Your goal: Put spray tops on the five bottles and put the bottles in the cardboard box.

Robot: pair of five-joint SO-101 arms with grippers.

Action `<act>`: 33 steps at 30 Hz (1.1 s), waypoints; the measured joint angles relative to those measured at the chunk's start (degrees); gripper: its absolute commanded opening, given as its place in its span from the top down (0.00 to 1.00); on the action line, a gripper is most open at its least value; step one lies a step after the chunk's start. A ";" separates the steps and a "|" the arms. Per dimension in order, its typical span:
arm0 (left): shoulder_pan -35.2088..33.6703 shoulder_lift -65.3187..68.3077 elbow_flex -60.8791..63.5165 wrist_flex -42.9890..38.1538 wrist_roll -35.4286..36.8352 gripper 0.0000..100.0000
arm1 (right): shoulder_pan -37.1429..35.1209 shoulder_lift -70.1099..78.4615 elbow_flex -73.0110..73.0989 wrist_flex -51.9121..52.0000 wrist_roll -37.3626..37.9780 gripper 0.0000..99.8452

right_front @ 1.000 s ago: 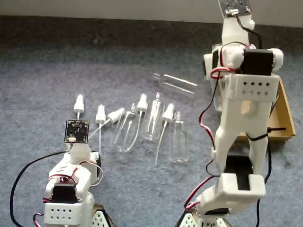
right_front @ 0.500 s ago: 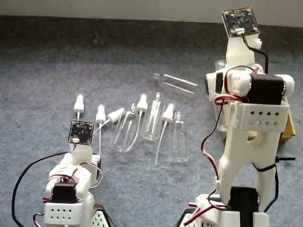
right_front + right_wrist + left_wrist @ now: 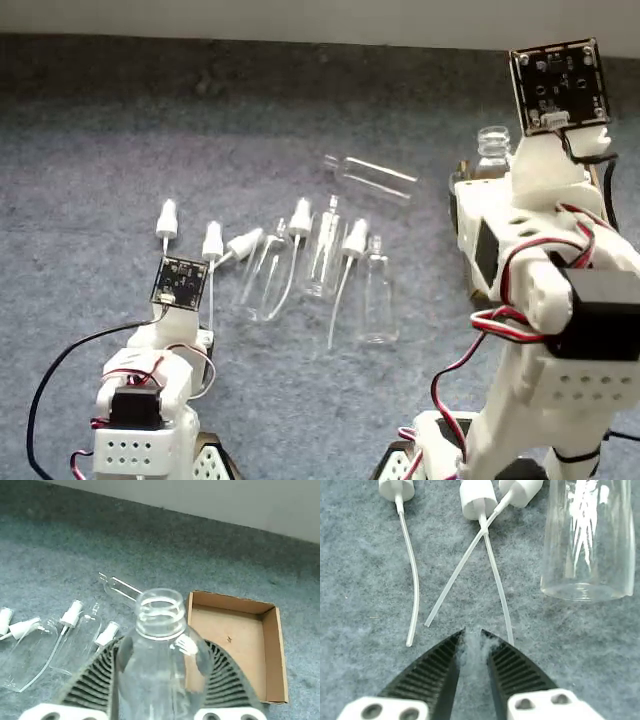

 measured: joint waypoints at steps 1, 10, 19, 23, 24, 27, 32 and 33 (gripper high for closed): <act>0.00 0.00 0.00 0.00 0.00 0.99 | 0.00 -0.88 0.00 0.00 0.00 0.93; 0.00 0.00 0.00 0.00 -0.26 0.99 | 0.00 -11.16 6.07 0.00 0.00 0.93; 0.00 0.00 0.00 0.00 -0.53 0.99 | 0.00 -25.49 27.87 -5.63 0.00 0.93; 0.00 0.00 0.00 0.00 -5.36 0.99 | 0.09 -32.18 42.90 -15.74 -0.09 0.93; 0.00 0.00 0.00 0.00 -7.38 0.99 | 0.00 -33.85 47.21 -18.64 -0.09 0.93; 0.00 0.00 0.00 0.00 -12.84 0.99 | 0.00 -39.21 60.40 -27.25 -0.18 0.93; 0.00 0.00 0.00 0.00 -15.47 0.99 | 0.00 -49.14 80.88 -42.29 -0.18 0.93; 0.00 0.00 0.00 0.00 -15.56 0.99 | 0.00 -51.25 84.31 -44.66 -0.18 0.93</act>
